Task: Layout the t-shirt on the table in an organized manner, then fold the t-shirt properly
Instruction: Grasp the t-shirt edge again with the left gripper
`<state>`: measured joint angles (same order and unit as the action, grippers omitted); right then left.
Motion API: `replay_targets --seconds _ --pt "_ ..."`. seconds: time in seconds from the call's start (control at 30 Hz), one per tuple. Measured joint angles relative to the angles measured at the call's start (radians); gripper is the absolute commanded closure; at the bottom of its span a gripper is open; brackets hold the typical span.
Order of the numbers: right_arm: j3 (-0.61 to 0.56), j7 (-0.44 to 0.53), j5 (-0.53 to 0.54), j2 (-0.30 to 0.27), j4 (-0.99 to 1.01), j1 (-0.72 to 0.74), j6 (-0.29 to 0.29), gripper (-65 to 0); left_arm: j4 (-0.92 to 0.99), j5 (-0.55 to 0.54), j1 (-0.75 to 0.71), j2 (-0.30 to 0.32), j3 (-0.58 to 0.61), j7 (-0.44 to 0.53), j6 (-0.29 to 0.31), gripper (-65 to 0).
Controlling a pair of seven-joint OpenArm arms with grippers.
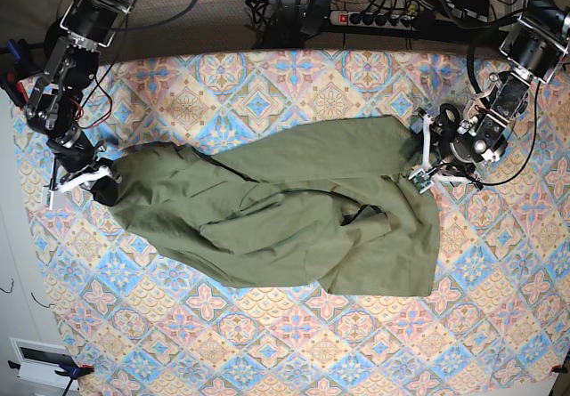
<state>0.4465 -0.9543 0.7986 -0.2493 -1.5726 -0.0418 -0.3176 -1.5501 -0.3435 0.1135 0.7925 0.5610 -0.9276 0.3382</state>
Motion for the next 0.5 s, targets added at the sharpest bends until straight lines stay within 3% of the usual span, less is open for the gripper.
replay_targets --seconds 0.1,0.23,0.37,0.5 --pt "0.000 0.000 -0.004 -0.003 0.000 -0.001 0.001 -1.5 0.000 -0.001 0.003 -0.003 0.005 0.001 0.000 -26.9" --pt "0.000 0.001 0.003 0.000 0.000 0.000 0.000 -1.5 0.000 -0.002 0.003 -0.022 0.003 0.002 0.008 -12.3" --pt "0.000 0.000 0.002 -0.001 0.000 0.000 0.000 -1.5 -0.001 -0.004 0.003 -0.025 -0.004 0.004 0.083 -2.3" --pt "0.000 0.000 0.001 -0.001 -0.001 -0.001 0.001 -1.5 -0.040 -0.012 -0.017 -0.031 -0.130 0.005 0.100 0.0"
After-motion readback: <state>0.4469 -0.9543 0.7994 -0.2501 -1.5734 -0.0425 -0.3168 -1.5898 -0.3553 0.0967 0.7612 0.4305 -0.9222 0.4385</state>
